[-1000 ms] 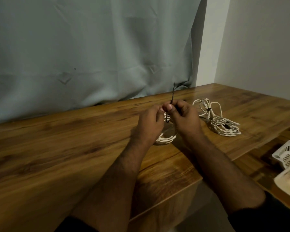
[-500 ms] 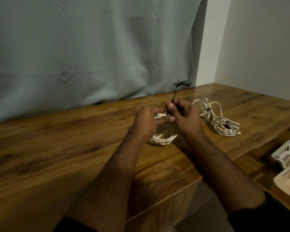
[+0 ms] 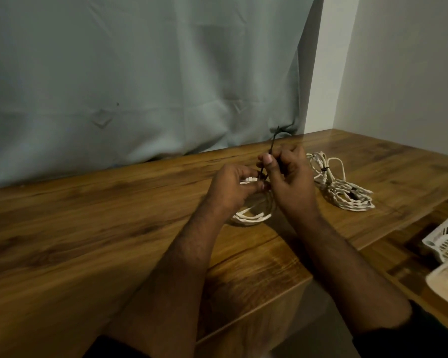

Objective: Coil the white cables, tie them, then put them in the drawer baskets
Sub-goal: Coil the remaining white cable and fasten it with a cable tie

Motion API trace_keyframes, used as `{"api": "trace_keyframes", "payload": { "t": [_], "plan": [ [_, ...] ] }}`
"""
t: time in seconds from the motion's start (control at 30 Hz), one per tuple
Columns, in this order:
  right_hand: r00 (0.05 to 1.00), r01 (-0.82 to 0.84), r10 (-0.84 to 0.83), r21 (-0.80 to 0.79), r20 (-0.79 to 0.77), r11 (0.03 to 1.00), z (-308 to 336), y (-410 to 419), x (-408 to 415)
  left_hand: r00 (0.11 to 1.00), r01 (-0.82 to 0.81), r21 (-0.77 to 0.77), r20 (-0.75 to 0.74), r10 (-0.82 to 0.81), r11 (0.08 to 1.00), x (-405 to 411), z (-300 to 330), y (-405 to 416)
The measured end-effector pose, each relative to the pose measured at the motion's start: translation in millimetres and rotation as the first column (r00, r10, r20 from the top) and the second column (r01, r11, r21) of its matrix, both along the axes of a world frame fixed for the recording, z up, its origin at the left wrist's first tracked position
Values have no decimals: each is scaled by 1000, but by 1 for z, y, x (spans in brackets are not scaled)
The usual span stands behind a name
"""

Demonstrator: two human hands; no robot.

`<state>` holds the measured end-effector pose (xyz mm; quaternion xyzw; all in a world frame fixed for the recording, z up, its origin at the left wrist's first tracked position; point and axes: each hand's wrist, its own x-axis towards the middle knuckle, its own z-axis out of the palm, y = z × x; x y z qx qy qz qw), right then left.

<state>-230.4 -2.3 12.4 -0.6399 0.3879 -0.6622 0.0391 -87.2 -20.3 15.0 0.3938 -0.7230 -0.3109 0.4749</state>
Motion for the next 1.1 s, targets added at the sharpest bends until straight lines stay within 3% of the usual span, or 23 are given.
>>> {"api": "trace_keyframes", "payload": {
  "t": [0.23, 0.33, 0.43, 0.6, 0.73, 0.83, 1.0, 1.1],
  "plan": [
    [981, -126, 118, 42, 155, 991, 0, -2, -2, 992, 6, 43, -128, 0, 999, 3, -3, -3],
    [981, -69, 47, 112, 191, 991, 2, 1, -1, 969, -28, 152, -239, 64, 988, 4, -2, -2],
    [976, -41, 6, 159, 217, 986, 2, 4, -1, 960, -119, 142, -237, 150, 983, 5, 0, -2],
    [987, 104, -125, 186, 104, 977, -1, 5, -3, 942, -289, 24, -171, 288, 957, 4, -1, -2],
    [998, -57, 54, 83, 37, 995, 0, 10, 7, 910, -348, 6, -238, 340, 937, 4, 0, -6],
    [972, -190, 197, 66, -128, 980, -3, 14, 16, 851, -287, 145, -416, 321, 947, 7, 2, -6],
    [951, -194, 220, 138, -217, 971, -7, 11, 17, 745, -73, 379, -594, 303, 922, 12, 5, -4],
    [920, -194, 254, 218, -298, 957, -9, 8, 18, 680, 58, 437, -676, 285, 898, 17, 9, -2]
  ]
}}
